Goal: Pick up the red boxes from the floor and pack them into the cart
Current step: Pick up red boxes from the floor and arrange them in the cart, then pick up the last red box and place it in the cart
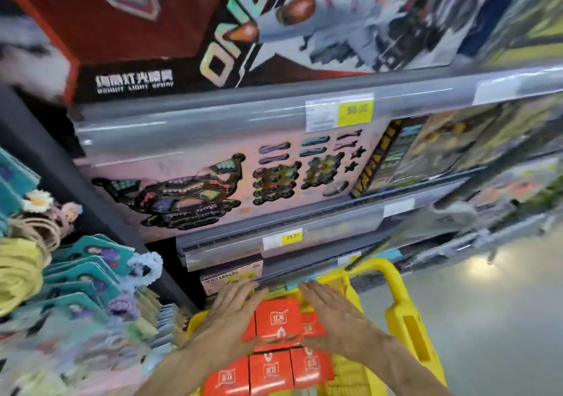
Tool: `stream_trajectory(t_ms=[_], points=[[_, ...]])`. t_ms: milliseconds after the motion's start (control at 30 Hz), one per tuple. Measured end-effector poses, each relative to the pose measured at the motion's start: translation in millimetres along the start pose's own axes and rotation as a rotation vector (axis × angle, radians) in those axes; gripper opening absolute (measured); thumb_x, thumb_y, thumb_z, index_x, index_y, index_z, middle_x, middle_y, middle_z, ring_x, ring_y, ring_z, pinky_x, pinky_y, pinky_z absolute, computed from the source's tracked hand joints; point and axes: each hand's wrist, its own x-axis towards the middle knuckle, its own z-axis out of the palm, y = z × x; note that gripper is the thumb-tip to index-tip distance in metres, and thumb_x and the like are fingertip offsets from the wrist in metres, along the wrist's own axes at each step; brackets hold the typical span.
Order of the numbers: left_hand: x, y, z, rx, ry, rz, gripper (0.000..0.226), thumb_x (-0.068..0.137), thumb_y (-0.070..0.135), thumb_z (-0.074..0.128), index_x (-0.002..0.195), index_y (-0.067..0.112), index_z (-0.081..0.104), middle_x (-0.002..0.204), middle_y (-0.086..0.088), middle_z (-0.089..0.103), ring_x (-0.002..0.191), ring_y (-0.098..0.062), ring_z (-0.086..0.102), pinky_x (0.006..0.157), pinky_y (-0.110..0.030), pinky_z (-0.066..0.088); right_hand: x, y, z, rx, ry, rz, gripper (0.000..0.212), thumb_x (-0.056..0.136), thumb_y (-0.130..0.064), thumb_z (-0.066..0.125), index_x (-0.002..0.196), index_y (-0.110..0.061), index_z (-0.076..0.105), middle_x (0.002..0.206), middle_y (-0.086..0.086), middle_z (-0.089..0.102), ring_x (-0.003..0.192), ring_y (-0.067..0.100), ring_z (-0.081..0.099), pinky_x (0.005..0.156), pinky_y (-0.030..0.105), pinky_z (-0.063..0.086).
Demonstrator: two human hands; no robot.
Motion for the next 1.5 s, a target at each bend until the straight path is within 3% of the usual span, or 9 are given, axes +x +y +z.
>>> stream_trajectory(t_ms=[133, 300, 400, 500, 567, 733, 900, 1233, 1500], points=[[12, 68, -54, 0.042, 0.071, 0.191, 0.09, 0.074, 0.069, 0.042, 0.153, 0.035, 0.012, 0.157, 0.007, 0.014, 0.147, -0.017, 0.003, 0.118, -0.033, -0.003, -86, -3, -66, 0.021, 0.138, 0.128, 0.115, 0.07, -0.092, 0.021, 0.156, -0.016, 0.016, 0.161, 0.002, 0.023, 0.149, 0.015, 0.016, 0.119, 0.02, 0.0], [29, 176, -99, 0.087, 0.035, 0.46, 0.089, 0.068, 0.056, 0.063, 0.148, 0.033, 0.031, 0.151, 0.004, 0.036, 0.143, -0.021, 0.025, 0.114, -0.033, 0.01, -215, -4, -124, 0.036, 0.21, 0.295, 0.095, 0.08, -0.075, 0.051, 0.154, -0.024, 0.017, 0.157, 0.001, 0.032, 0.146, 0.014, 0.019, 0.123, 0.032, 0.009], [48, 248, -115, 0.087, 0.068, 0.615, 0.087, 0.071, 0.056, 0.061, 0.149, 0.032, 0.03, 0.156, 0.002, 0.03, 0.147, -0.021, 0.019, 0.116, -0.035, 0.01, -287, -6, -155, 0.062, 0.26, 0.475, 0.084, 0.087, -0.08, 0.021, 0.139, -0.018, 0.045, 0.136, 0.0, 0.059, 0.126, 0.014, 0.041, 0.111, 0.017, 0.016], [68, 331, -131, 0.094, 0.079, 0.791, 0.086, 0.07, 0.06, 0.061, 0.146, 0.027, 0.036, 0.154, 0.0, 0.035, 0.146, -0.024, 0.023, 0.118, -0.037, 0.016, -366, 9, -173, 0.058, 0.378, 0.574, 0.102, 0.078, -0.084, 0.041, 0.153, -0.015, 0.03, 0.156, 0.005, 0.033, 0.143, 0.021, 0.026, 0.11, 0.014, 0.003], [83, 386, -136, 0.107, 0.088, 0.89, 0.088, 0.07, 0.062, 0.062, 0.145, 0.023, 0.039, 0.152, -0.001, 0.037, 0.144, -0.022, 0.023, 0.117, -0.035, 0.017, -414, 24, -177, 0.04, 0.487, 0.63, 0.115, 0.069, -0.093, 0.031, 0.155, -0.016, 0.024, 0.159, 0.005, 0.028, 0.147, 0.023, 0.024, 0.114, 0.019, 0.007], [114, 516, -122, 0.17, 0.023, 1.053, 0.091, 0.068, 0.071, 0.056, 0.141, 0.018, 0.042, 0.14, -0.007, 0.049, 0.132, -0.025, 0.04, 0.112, -0.032, 0.021, -530, 61, -188, 0.005, 0.607, 0.866, 0.099, 0.084, -0.068, 0.058, 0.157, -0.018, 0.014, 0.163, 0.003, 0.019, 0.148, 0.02, 0.019, 0.116, 0.024, 0.011], [133, 654, -96, 0.153, 0.014, 1.124, 0.081, 0.069, 0.072, 0.049, 0.132, 0.021, 0.045, 0.128, -0.007, 0.062, 0.116, -0.026, 0.062, 0.09, -0.042, 0.053, -631, 119, -184, 0.042, 0.65, 0.996, 0.098, 0.084, -0.066, 0.061, 0.157, -0.02, 0.013, 0.16, 0.001, 0.026, 0.144, 0.019, 0.028, 0.115, 0.026, 0.021], [217, 863, -29, 0.092, 0.01, 1.188, 0.086, 0.078, 0.068, 0.053, 0.15, 0.025, 0.031, 0.155, -0.001, 0.032, 0.143, -0.023, 0.028, 0.116, -0.036, 0.023, -792, 266, -201, -0.03, 0.692, 1.12, 0.096, 0.083, -0.067, 0.059, 0.155, -0.016, 0.022, 0.157, 0.004, 0.032, 0.144, 0.018, 0.028, 0.118, 0.028, 0.023], [350, 988, 16, 0.076, 0.003, 1.234, 0.085, 0.08, 0.068, 0.053, 0.149, 0.026, 0.029, 0.153, -0.001, 0.032, 0.142, -0.021, 0.027, 0.116, -0.039, 0.025, -853, 426, -223, -0.04, 0.707, 1.172, 0.095, 0.081, -0.071, 0.056, 0.153, -0.015, 0.028, 0.154, 0.003, 0.037, 0.141, 0.018, 0.033, 0.117, 0.028, 0.025]])
